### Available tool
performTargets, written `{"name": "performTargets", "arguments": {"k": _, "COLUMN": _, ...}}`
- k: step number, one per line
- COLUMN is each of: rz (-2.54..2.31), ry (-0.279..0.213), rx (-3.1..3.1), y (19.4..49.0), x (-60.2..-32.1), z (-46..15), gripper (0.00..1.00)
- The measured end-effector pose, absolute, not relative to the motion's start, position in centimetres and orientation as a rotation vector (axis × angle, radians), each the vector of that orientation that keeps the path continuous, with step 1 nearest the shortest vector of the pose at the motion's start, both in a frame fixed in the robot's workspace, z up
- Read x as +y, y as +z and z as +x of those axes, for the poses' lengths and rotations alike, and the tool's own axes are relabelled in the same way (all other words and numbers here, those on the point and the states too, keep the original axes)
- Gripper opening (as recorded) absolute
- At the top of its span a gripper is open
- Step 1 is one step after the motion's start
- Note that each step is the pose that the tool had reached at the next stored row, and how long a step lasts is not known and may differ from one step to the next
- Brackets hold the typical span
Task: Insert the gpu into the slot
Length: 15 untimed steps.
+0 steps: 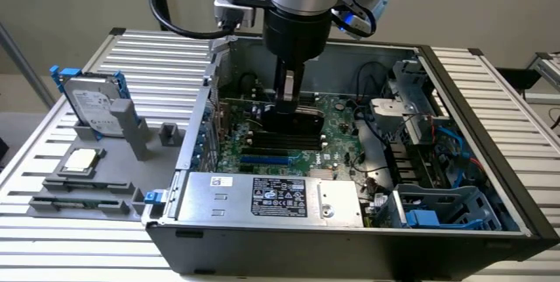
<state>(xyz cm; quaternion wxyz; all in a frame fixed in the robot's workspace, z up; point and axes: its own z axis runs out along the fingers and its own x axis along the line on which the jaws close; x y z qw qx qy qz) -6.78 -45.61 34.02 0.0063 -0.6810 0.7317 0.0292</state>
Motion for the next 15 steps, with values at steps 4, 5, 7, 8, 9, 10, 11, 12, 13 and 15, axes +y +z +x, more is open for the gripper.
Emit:
{"name": "performTargets", "arguments": {"k": 4, "rz": -2.13, "ry": 0.09, "rx": 2.288, "y": 33.3, "x": -45.7, "z": -6.9, "gripper": 0.26}}
{"name": "performTargets", "arguments": {"k": 5, "rz": -2.13, "ry": 0.09, "rx": 2.288, "y": 33.1, "x": -45.7, "z": -6.9, "gripper": 0.26}}
{"name": "performTargets", "arguments": {"k": 7, "rz": -2.13, "ry": 0.089, "rx": 2.288, "y": 32.8, "x": -45.7, "z": -6.9, "gripper": 0.26}}
{"name": "performTargets", "arguments": {"k": 8, "rz": -2.13, "ry": 0.089, "rx": 2.288, "y": 32.6, "x": -45.7, "z": -6.9, "gripper": 0.26}}
{"name": "performTargets", "arguments": {"k": 9, "rz": -2.13, "ry": 0.089, "rx": 2.288, "y": 32.4, "x": -45.7, "z": -6.9, "gripper": 0.26}}
{"name": "performTargets", "arguments": {"k": 10, "rz": -2.13, "ry": 0.089, "rx": 2.288, "y": 32.2, "x": -45.7, "z": -6.9, "gripper": 0.26}}
{"name": "performTargets", "arguments": {"k": 11, "rz": -2.13, "ry": 0.089, "rx": 2.288, "y": 32.0, "x": -45.7, "z": -6.9, "gripper": 0.26}}
{"name": "performTargets", "arguments": {"k": 12, "rz": -2.13, "ry": 0.089, "rx": 2.288, "y": 31.8, "x": -45.7, "z": -6.9, "gripper": 0.26}}
{"name": "performTargets", "arguments": {"k": 13, "rz": -2.13, "ry": 0.089, "rx": 2.288, "y": 31.7, "x": -45.7, "z": -6.9, "gripper": 0.26}}
{"name": "performTargets", "arguments": {"k": 15, "rz": -2.13, "ry": 0.089, "rx": 2.288, "y": 31.3, "x": -45.7, "z": -6.9, "gripper": 0.26}}
